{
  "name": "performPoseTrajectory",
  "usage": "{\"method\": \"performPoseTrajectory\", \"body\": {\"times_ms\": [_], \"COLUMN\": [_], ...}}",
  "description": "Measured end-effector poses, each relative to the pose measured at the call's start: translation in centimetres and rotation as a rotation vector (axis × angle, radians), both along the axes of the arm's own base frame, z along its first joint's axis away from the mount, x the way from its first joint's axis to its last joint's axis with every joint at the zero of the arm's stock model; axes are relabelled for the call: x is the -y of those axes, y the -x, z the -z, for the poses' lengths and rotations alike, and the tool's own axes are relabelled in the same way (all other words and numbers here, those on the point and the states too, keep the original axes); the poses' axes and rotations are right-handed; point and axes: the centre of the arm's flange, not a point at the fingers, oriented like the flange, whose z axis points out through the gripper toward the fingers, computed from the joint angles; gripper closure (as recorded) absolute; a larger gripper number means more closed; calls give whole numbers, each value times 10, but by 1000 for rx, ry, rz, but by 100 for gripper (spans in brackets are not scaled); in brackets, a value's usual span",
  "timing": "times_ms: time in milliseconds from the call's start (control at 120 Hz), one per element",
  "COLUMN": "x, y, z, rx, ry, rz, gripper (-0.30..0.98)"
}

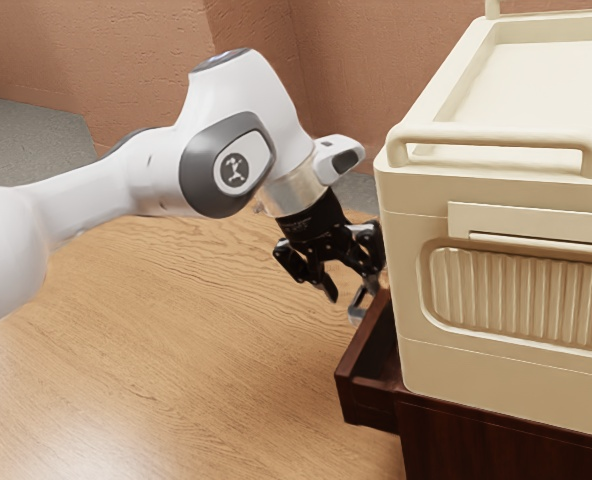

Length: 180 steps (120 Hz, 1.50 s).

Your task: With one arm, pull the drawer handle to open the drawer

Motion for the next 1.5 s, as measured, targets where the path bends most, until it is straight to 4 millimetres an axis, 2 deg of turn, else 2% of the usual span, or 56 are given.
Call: {"method": "performPoseTrajectory", "body": {"times_ms": [442, 675, 1292, 1500], "x": [-25, -57, -102, -108], "y": [13, 18, 31, 36], "z": [-3, -6, -4, -20], "rx": [-29, -43, -72, -45], "ry": [-63, -77, -105, -96], "rz": [21, 2, 21, 29], "gripper": [30, 30, 28, 27]}}
